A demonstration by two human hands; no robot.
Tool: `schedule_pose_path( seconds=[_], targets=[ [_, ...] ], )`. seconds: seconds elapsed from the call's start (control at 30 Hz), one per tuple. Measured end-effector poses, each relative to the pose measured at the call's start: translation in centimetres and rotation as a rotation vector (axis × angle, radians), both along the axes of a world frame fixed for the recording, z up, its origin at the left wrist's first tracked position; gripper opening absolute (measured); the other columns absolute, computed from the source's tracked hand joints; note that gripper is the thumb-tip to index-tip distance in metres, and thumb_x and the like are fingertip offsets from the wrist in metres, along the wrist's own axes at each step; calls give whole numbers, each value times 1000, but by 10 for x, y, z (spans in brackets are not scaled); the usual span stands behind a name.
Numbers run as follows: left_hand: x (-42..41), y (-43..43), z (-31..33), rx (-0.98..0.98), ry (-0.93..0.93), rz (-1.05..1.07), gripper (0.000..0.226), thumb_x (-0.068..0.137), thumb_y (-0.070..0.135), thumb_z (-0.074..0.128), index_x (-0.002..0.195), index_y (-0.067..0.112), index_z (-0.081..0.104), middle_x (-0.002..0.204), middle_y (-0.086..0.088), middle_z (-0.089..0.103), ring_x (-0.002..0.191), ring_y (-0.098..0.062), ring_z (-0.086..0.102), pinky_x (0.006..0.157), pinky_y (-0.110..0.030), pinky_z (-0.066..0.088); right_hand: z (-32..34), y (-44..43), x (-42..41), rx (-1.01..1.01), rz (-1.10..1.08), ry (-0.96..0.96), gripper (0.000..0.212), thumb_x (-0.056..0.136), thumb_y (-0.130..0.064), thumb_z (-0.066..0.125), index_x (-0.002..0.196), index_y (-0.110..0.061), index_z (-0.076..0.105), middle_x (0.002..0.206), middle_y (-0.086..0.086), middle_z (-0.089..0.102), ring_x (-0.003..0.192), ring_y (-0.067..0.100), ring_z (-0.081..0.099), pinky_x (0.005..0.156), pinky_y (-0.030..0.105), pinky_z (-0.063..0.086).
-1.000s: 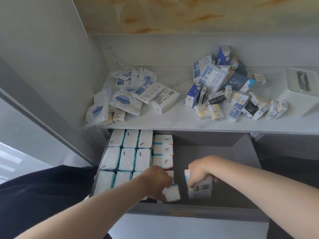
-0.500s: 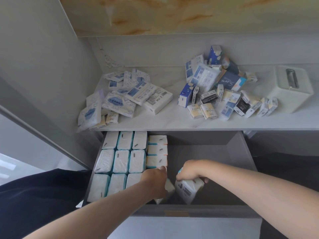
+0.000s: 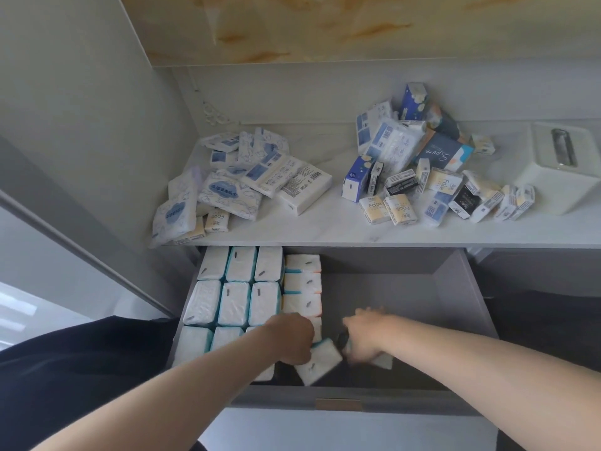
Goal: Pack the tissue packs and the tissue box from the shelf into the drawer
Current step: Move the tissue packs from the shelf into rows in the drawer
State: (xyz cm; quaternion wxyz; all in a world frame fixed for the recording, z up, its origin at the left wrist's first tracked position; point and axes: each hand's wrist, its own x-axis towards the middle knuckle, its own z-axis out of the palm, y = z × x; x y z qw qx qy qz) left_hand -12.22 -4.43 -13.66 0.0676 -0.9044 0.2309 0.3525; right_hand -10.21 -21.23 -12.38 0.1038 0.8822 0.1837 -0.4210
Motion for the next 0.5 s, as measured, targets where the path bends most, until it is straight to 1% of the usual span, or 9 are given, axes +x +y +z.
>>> schedule_pose_path(
  seconds=[0.03,0.1,0.17,0.2,0.23,0.3,0.37,0.43,0.5],
  targets=[
    [3,5,3,-10,-28,-38,25,92,25,51,110,12,62,110,-9,63,103,-27,59,88,-38,50,2,2,-1,19,105,-91,68,80,-52,63,137,-16,48,134,13,49,125,32,48,104,43,40],
    [7,15,3,-5,-160,-188,19,90,24,54,106,16,62,105,-7,63,100,-25,57,92,-39,47,8,13,-2,160,240,-215,55,79,-47,62,124,-15,56,124,11,53,117,30,50,97,42,40],
    [8,22,-5,12,-320,-350,21,90,28,55,106,15,62,103,-6,60,99,-25,52,94,-39,42,13,25,-3,315,308,-200,33,79,-38,63,105,-18,66,107,6,61,102,27,58,83,37,45],
    [8,23,-8,7,-368,-382,25,90,31,55,107,14,62,104,-7,59,100,-26,50,94,-39,40,13,30,-5,350,334,-152,26,80,-36,64,100,-20,69,102,3,64,96,26,61,77,34,47],
    [7,25,-12,-9,-395,-378,27,90,33,55,107,13,62,107,-8,57,102,-26,49,95,-39,39,13,34,-7,350,365,-106,24,81,-36,67,100,-23,71,101,1,66,94,25,62,75,32,48],
    [8,28,-18,-27,-412,-327,24,91,31,56,105,14,65,112,-9,56,106,-27,49,97,-39,38,9,40,-10,342,459,-75,32,80,-40,73,107,-24,71,106,2,65,96,26,62,77,34,51],
    [10,31,-20,-41,-411,-261,21,91,29,56,103,14,65,114,-8,56,106,-26,49,97,-38,40,5,44,-13,322,547,-122,40,78,-41,77,110,-18,68,111,8,63,98,30,61,79,37,53],
    [13,33,-20,-52,-396,-219,23,90,31,58,104,14,65,113,-8,57,106,-26,50,98,-38,41,3,48,-15,301,564,-181,51,77,-42,79,117,-14,62,113,10,62,100,31,62,75,37,50],
    [17,33,-19,-54,-376,-209,29,89,36,60,107,14,65,113,-7,58,107,-25,51,98,-38,41,-2,49,-16,278,526,-207,58,80,-43,76,125,-13,55,114,10,63,100,31,62,69,34,43]
  ],
)
